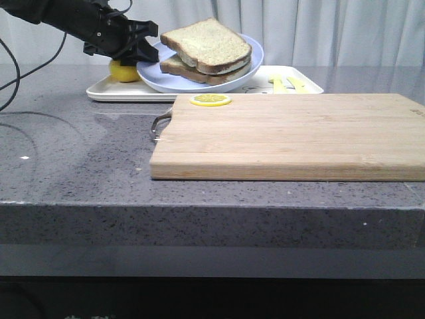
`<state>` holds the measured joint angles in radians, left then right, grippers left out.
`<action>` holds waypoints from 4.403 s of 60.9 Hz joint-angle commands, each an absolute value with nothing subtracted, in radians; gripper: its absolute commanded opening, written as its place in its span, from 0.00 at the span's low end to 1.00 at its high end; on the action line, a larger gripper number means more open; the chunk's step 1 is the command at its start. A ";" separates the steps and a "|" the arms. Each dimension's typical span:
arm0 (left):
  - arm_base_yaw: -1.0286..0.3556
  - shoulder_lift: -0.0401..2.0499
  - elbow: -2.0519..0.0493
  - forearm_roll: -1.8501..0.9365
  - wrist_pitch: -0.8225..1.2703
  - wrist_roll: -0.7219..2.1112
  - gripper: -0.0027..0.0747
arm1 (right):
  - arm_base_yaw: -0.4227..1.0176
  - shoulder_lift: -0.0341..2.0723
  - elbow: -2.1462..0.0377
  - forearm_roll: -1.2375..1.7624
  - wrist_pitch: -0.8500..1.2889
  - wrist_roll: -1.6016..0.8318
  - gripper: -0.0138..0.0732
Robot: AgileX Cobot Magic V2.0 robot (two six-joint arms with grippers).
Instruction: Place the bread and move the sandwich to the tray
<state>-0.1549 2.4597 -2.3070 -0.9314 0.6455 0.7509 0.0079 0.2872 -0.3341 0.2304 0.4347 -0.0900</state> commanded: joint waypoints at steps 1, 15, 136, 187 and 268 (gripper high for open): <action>-0.164 2.393 -2.339 -0.955 0.611 0.769 0.29 | 0.003 0.294 -0.361 0.239 0.352 -0.095 0.09; -0.164 2.393 -2.339 -0.955 0.611 0.769 0.43 | 0.003 0.294 -0.361 0.239 0.352 -0.095 0.09; -0.015 2.368 -2.890 -0.837 1.217 0.128 0.01 | 0.003 0.294 -0.361 0.239 0.332 -0.095 0.09; -0.143 2.333 -3.056 -0.720 1.255 0.030 0.01 | 0.003 0.294 -0.361 0.239 0.334 -0.095 0.09; -0.181 1.728 -2.283 -0.236 1.255 0.058 0.01 | 0.003 0.294 -0.361 0.239 0.337 -0.095 0.09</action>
